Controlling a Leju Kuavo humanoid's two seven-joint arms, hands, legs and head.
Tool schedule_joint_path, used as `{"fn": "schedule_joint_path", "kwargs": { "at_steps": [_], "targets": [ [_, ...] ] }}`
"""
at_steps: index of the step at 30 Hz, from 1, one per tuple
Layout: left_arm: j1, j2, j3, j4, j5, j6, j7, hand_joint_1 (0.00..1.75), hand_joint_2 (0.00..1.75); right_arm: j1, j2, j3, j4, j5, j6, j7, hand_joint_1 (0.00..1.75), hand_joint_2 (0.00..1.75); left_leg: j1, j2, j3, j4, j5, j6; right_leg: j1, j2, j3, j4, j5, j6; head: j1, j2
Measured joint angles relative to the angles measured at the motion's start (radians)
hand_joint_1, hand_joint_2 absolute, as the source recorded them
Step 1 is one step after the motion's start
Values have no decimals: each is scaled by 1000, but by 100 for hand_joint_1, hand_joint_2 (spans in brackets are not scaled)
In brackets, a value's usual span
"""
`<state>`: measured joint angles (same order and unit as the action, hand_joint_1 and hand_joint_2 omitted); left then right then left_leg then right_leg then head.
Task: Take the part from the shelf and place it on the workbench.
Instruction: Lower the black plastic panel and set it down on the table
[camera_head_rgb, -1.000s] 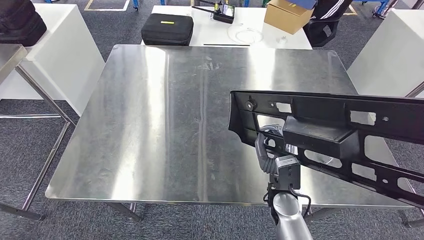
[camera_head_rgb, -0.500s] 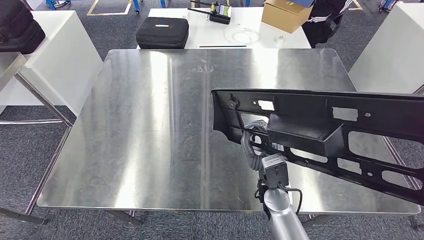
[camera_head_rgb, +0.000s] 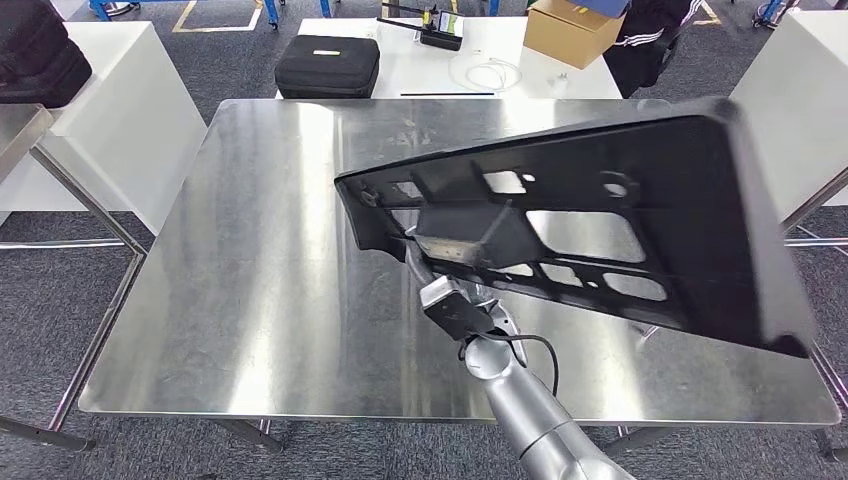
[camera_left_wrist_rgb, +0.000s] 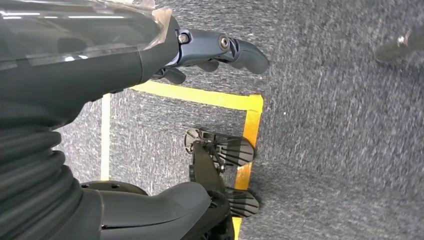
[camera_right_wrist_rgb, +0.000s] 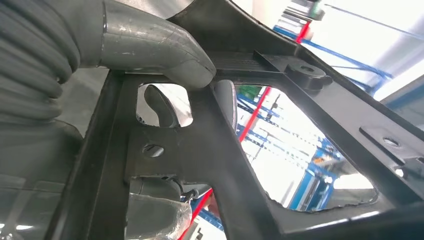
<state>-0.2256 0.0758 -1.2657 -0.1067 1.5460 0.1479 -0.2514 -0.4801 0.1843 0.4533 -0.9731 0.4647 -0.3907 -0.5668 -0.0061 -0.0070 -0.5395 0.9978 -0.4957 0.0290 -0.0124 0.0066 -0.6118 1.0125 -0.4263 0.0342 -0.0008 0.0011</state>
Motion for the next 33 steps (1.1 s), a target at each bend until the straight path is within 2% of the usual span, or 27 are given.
{"fn": "schedule_joint_path", "kwargs": {
  "at_steps": [7, 15, 22, 25, 29, 33],
  "targets": [
    [-19, -7, -57, -3, -12, -9, 9, 0, 175, -122, 31, 85, 153, 154, -114, 124, 175, 175, -1, 0, 0, 0, 0, 0, -1, 0, 0, 0, 0, 0, 0, 0],
    [-39, -19, -122, -7, -35, -13, 35, 0, 175, -246, 21, 88, 335, 268, -209, 285, 175, 175, -1, 0, 0, 2, 0, 0, -1, 0, 0, 0, 0, 0, 0, 0],
    [-53, -25, -162, -7, -40, -18, 52, 0, 175, -307, -22, 48, 452, 323, -252, 356, 175, 175, -1, 0, 0, 2, -1, 1, -1, 0, 0, 0, 0, 0, 0, 0],
    [-59, -26, -176, -7, -40, -22, 59, 0, 175, -329, -45, 37, 495, 385, -264, 472, 175, 175, -1, -1, 0, 3, -1, 1, -1, 0, 0, 0, 0, 0, 0, 0],
    [-60, -27, -192, -7, -38, -29, 66, 0, 175, -363, -105, 21, 552, 452, -254, 630, 175, 175, -2, -2, 0, 3, -1, 1, -2, -1, 0, -1, 0, 1, 0, 0],
    [-60, -27, -204, -7, -26, -30, 66, 0, 175, -396, -173, 0, 595, 491, -243, 709, 175, 175, -3, -2, 0, 3, -1, 1, -3, -1, 0, -1, 0, 1, 0, 0]
  ]
}}
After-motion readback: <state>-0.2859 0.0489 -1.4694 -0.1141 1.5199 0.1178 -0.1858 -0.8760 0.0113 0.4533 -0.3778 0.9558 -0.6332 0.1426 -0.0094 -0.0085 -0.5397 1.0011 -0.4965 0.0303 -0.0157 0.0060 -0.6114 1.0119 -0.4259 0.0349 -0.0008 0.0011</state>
